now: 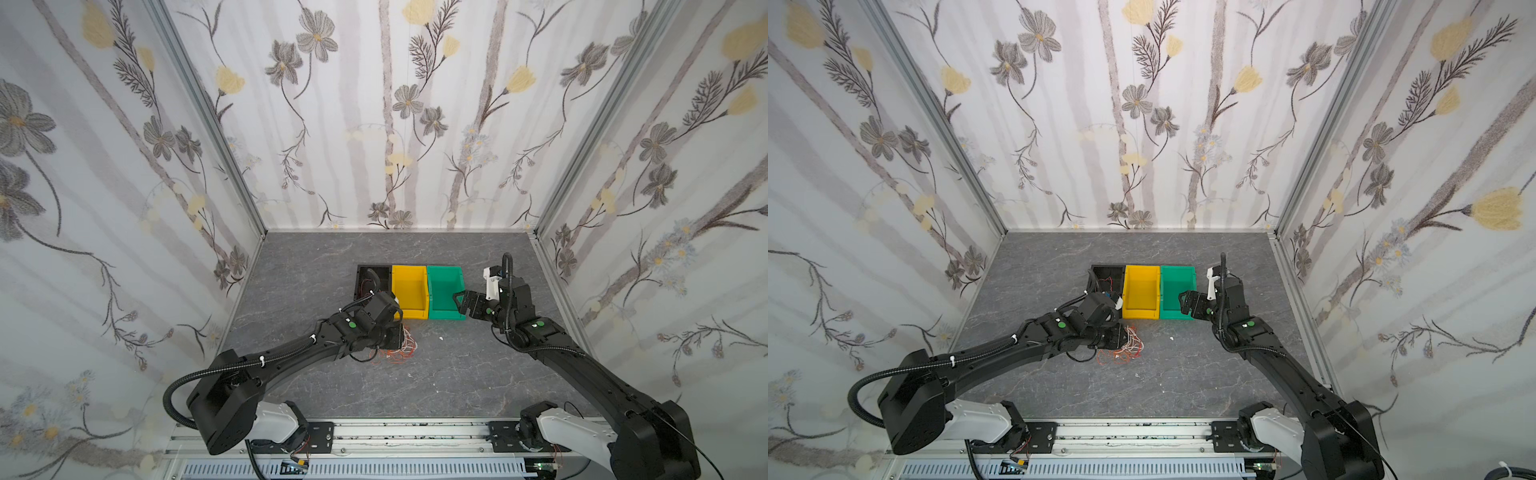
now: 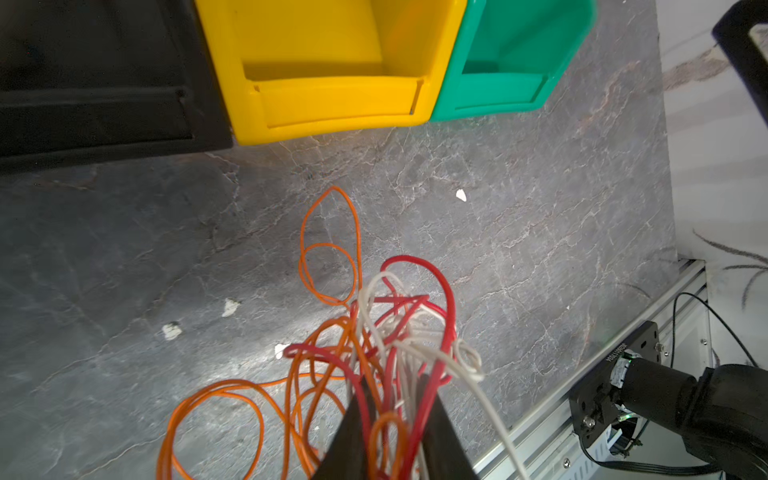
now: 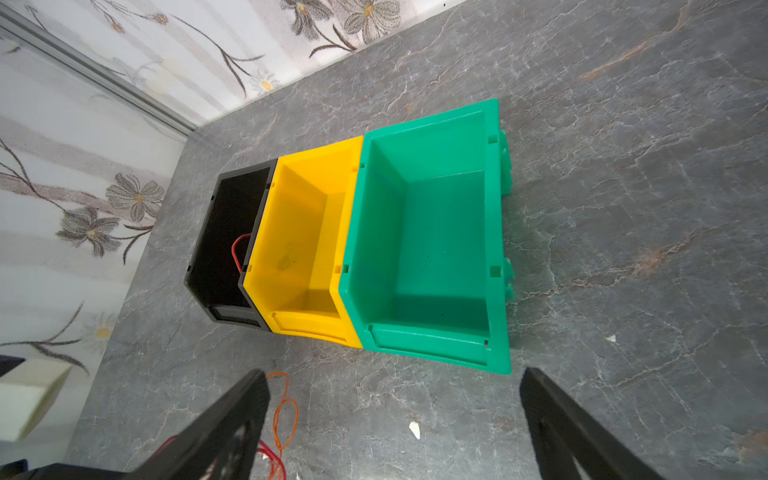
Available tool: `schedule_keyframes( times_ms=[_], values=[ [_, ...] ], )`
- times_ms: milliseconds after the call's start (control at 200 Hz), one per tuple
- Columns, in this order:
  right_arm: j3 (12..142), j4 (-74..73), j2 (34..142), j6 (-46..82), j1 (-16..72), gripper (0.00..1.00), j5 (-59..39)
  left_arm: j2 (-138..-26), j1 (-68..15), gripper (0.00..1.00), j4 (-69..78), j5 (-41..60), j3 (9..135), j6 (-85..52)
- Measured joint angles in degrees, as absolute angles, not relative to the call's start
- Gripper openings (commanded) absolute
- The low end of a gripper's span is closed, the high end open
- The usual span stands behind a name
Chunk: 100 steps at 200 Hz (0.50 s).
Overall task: Untangle the cables
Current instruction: 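Drag the wire tangle closer with the left gripper while the right gripper approaches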
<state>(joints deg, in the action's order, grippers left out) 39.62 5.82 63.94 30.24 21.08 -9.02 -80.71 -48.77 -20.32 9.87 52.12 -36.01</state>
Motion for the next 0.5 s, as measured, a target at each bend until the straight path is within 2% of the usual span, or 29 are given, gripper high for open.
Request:
schedule_keyframes(
  times_ms=[95,170,500],
  values=[
    [39.62,5.93,64.58,30.59,22.0,0.95,-9.02,-83.24,-48.97,0.55,-19.81,9.82,54.08,-35.99],
    [39.64,6.02,65.28,30.61,22.59,0.95,-8.97,-84.27,-49.04,0.61,-19.84,9.96,55.31,-35.92],
    [41.91,7.64,67.79,30.59,25.17,0.89,-9.89,-81.45,-47.24,0.66,-22.39,9.87,54.76,-34.48]
  ],
)
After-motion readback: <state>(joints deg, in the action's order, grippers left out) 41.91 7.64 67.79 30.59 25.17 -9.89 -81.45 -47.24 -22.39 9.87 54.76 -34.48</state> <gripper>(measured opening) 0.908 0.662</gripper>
